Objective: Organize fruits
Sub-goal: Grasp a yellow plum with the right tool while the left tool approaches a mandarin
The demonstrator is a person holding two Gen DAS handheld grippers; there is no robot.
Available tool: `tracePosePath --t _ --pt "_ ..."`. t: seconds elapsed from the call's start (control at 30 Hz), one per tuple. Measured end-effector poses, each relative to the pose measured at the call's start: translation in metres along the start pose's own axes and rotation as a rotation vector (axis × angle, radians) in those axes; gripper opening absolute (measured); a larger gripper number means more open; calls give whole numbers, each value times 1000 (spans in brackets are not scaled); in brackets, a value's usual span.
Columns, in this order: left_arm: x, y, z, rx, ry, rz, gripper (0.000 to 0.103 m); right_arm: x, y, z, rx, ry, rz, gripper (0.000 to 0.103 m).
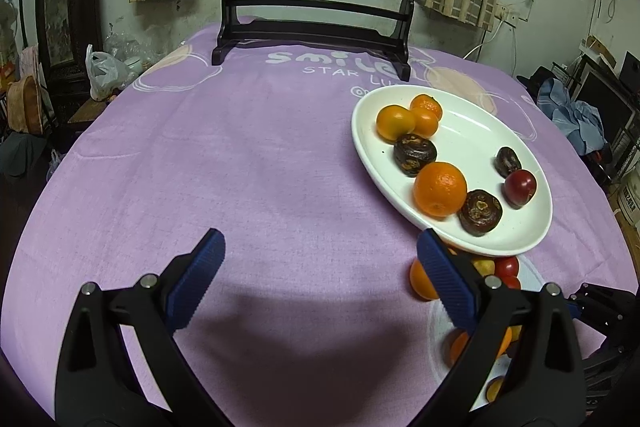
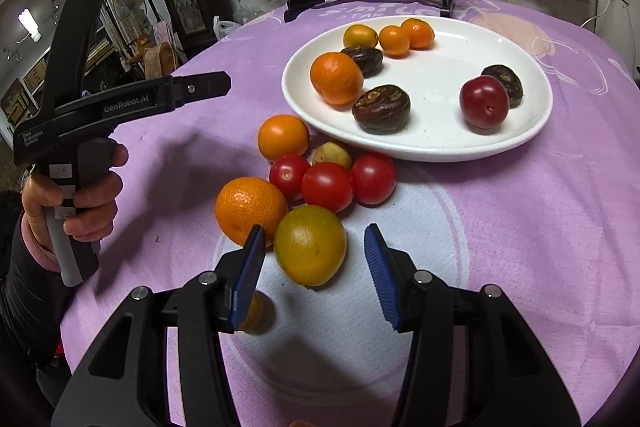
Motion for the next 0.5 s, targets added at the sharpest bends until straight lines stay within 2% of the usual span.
tracePosePath --t 0.5 --pt "3 2 0 6 -3 -1 98 -2 1 1 -10 -30 -25 43"
Point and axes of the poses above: each gripper's, at about its wrist camera, not at the fingertips, and x roughly against the way its jaws point, z to its right, y to its underside, the point moved 7 cm from there along -x, roughly the way its jaws point, and after that the axes turned 15 degrees about y, right-handed, at the moved point
